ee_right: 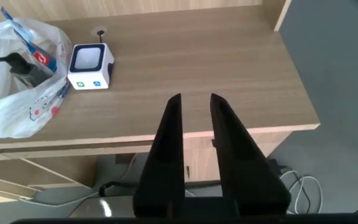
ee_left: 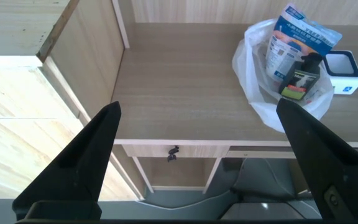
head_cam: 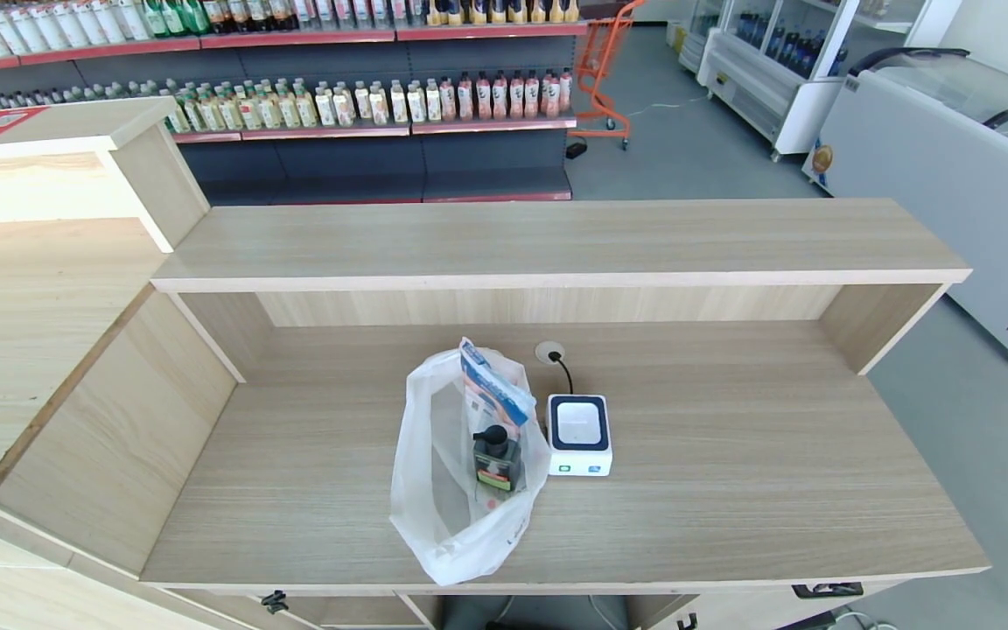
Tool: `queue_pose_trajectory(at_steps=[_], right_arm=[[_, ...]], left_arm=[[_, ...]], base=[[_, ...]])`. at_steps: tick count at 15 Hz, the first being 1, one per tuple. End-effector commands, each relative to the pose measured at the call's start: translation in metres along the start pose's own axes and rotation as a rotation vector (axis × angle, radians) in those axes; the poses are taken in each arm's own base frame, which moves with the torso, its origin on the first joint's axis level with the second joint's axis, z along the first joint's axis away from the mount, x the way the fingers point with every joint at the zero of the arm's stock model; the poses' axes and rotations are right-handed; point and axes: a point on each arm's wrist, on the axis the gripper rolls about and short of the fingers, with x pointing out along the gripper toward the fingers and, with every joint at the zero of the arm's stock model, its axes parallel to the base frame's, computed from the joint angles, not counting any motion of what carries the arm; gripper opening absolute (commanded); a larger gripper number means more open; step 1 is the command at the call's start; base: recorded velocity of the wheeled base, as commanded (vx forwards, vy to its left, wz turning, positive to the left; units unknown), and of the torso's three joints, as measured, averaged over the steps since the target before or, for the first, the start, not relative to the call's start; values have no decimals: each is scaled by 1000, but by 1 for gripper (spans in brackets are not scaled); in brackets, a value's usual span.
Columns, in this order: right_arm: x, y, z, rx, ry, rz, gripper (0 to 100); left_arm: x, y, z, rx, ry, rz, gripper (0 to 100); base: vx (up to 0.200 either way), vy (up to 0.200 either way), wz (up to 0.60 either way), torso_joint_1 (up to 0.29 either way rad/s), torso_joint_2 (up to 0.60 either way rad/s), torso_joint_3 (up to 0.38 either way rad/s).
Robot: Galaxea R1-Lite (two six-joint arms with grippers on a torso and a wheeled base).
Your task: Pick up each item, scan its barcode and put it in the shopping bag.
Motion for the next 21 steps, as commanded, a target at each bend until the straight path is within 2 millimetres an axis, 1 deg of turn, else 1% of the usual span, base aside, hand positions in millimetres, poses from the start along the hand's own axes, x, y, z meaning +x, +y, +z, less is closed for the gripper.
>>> queue_pose_trajectory(at_steps=[1,8,15,21], right_arm=[[0,0,0,0,2,0,0],[0,0,0,0,2,0,0],[0,0,0,0,2,0,0],[0,0,0,0,2,0,0]], left_arm=[[0,0,0,-1,2,0,100],[0,0,0,-1,5,-2,100],[0,0,0,2,0,0,100],[0,0,0,-1,2,0,100]], base=[[0,0,0,0,0,0],[0,0,0,0,0,0],[0,-200,0,7,1,0],[0,0,0,0,0,0]])
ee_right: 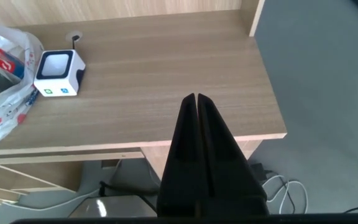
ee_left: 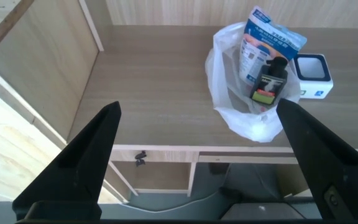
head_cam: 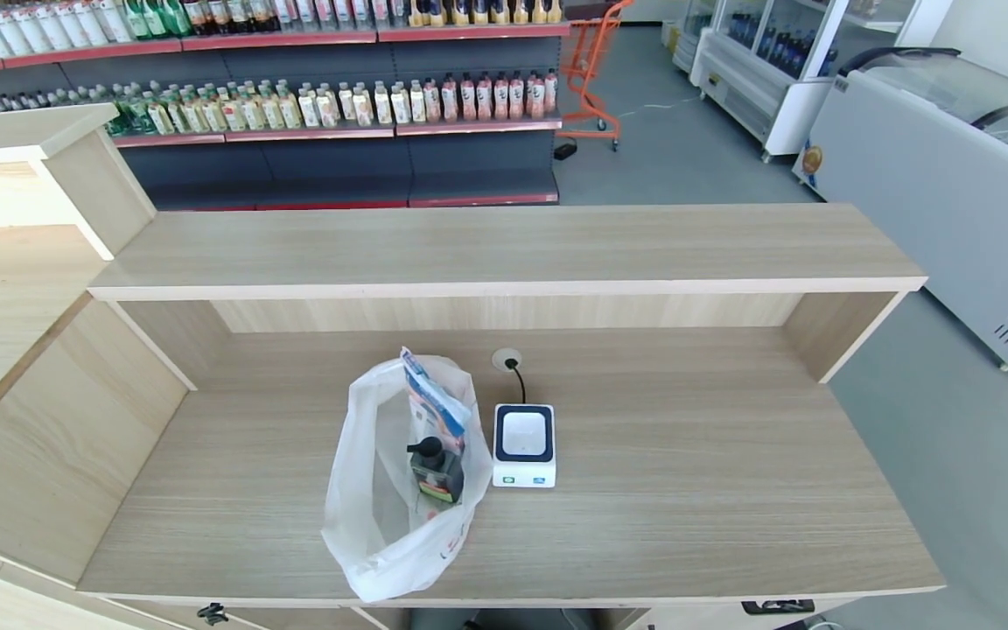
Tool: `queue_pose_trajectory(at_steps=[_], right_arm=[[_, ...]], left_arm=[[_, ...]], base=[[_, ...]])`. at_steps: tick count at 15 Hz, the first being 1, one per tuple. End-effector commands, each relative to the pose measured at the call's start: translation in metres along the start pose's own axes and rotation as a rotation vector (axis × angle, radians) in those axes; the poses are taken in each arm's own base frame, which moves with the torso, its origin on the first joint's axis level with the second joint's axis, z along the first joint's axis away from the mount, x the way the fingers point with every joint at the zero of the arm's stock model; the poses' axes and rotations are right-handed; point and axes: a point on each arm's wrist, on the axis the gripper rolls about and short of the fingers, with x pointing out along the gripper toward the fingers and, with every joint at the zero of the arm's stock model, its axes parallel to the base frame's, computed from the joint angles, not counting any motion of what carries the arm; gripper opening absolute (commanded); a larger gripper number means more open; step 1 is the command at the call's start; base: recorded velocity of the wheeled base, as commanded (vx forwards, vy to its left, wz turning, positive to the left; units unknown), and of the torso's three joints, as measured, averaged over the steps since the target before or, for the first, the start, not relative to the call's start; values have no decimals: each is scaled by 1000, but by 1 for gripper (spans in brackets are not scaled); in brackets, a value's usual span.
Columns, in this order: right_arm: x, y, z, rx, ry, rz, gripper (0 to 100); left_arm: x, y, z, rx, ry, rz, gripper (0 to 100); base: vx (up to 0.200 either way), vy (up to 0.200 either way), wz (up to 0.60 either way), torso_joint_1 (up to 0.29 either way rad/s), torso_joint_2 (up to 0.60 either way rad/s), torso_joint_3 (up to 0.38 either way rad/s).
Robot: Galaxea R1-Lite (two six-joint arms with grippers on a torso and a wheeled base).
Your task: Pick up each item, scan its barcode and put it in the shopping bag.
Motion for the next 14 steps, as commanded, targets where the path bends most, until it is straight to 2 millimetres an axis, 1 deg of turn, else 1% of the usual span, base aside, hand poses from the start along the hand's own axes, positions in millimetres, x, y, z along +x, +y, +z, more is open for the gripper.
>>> queue_pose_trajectory(at_steps=[1,2,3,14], right_arm=[[0,0,0,0,3,0,0],[0,0,0,0,3,0,0],[0,0,0,0,3,0,0],[0,0,0,0,3,0,0]], left_arm=[[0,0,0,0,1,0,100],[0,0,0,0,1,-1,100],[0,0,0,-1,1,-1,100],[0,0,0,0,1,0,100]], base=[[0,0,0,0,0,0],[0,0,0,0,0,0],[200,0,0,-2,7,-2],[0,0,0,0,0,0]])
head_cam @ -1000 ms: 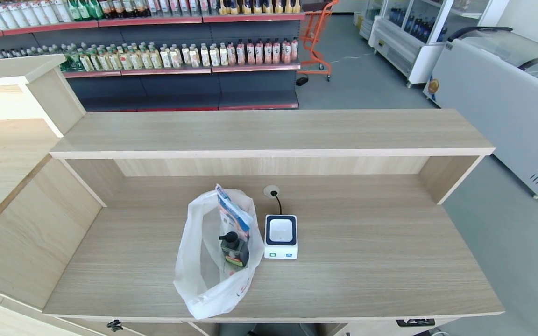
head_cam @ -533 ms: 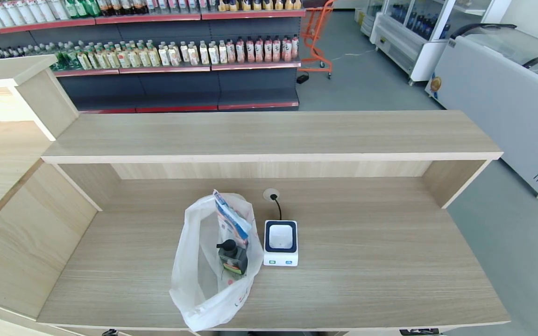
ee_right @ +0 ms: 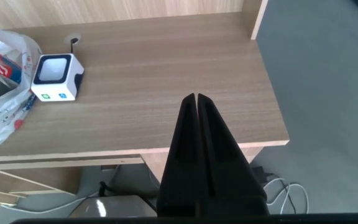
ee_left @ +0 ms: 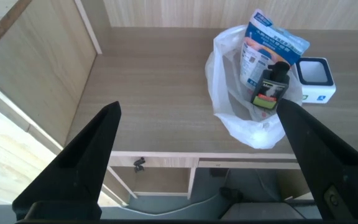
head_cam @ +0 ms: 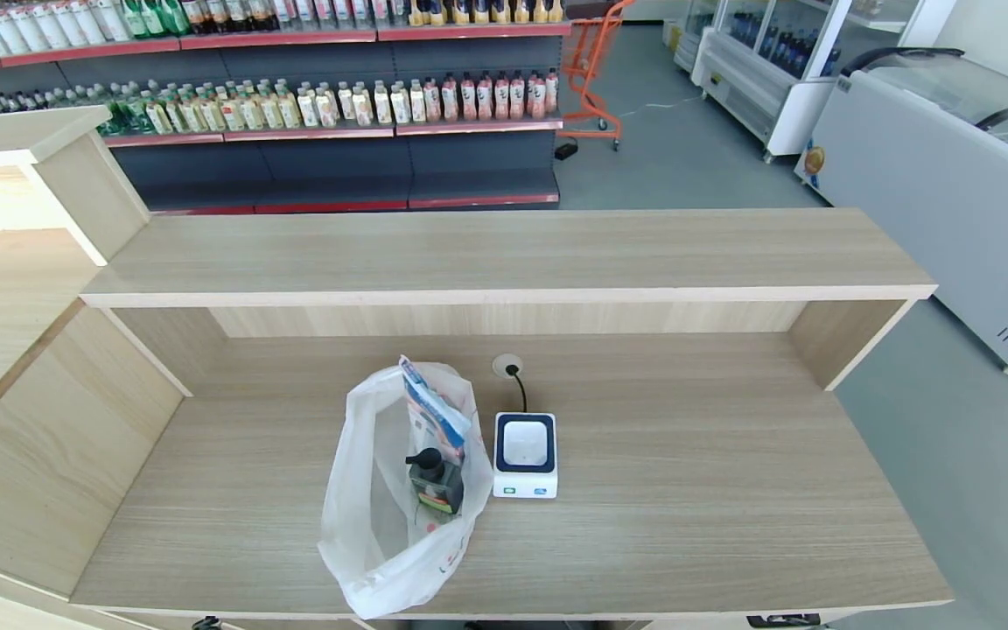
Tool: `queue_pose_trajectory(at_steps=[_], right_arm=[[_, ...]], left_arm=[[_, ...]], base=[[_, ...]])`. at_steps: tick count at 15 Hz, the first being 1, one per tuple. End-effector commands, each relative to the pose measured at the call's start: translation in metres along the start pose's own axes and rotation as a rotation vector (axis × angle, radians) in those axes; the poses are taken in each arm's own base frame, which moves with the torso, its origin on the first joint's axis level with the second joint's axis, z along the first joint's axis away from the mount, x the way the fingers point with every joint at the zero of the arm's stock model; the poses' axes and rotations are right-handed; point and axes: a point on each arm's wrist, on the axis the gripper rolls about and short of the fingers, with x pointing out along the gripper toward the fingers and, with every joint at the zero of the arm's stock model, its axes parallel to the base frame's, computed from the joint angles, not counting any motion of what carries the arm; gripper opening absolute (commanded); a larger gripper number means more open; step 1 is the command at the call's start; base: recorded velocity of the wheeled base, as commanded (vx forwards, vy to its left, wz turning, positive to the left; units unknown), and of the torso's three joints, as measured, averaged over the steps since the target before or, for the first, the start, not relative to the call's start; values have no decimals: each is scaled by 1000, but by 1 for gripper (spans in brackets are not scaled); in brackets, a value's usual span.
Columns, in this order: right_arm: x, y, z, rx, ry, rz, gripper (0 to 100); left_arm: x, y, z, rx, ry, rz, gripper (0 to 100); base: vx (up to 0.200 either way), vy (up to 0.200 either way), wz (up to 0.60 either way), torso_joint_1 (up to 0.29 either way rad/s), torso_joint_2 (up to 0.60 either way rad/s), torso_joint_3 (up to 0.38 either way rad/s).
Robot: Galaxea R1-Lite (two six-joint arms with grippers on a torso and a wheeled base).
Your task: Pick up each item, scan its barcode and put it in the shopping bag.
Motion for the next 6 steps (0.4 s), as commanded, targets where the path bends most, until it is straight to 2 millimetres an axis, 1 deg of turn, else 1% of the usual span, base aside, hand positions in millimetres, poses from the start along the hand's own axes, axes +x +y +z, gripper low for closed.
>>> queue_pose_trajectory(at_steps=[1,6], right_arm=[[0,0,0,0,2,0,0],[0,0,0,0,2,0,0]], left_arm=[[0,0,0,-1,1,0,100],[0,0,0,-1,1,0,100]], base=[[0,0,0,0,0,0],[0,0,0,0,0,0]])
